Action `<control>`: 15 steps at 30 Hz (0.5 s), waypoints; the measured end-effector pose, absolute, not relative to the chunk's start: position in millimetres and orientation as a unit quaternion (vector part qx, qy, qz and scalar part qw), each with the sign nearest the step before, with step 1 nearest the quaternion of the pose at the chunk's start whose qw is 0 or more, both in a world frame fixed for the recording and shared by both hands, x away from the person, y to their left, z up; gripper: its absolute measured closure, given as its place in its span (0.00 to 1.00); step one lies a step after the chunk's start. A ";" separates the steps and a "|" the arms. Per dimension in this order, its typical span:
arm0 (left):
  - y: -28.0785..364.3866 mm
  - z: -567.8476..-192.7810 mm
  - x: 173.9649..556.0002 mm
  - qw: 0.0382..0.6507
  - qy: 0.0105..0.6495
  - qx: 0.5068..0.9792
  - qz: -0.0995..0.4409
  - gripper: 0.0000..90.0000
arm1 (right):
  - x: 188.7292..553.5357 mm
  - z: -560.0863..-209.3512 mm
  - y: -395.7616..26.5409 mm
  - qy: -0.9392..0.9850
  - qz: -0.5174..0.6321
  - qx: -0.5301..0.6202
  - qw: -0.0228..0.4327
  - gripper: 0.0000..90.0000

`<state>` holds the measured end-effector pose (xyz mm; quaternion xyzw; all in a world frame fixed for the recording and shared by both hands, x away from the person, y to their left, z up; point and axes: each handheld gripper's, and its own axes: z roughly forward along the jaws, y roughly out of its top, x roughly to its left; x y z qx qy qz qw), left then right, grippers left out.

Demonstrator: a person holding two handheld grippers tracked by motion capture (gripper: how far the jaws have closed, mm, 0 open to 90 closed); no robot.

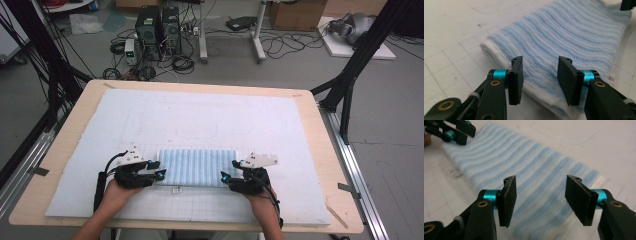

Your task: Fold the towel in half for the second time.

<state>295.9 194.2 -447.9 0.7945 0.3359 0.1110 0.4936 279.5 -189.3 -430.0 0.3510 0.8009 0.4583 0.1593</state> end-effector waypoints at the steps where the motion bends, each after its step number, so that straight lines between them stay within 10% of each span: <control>1: 196.2 -447.3 300.1 0.500 0.336 0.791 0.109 0.62 | 285.0 -429.0 -188.4 0.804 0.451 0.352 0.163 0.52; 6: 197.6 -447.4 324.5 0.498 0.354 0.784 0.113 0.64 | 313.5 -435.5 -180.3 0.818 0.412 0.366 0.167 0.63; 15: 202.5 -446.3 330.0 0.491 0.361 0.786 0.107 0.63 | 309.1 -434.0 -198.1 0.803 0.429 0.379 0.165 0.51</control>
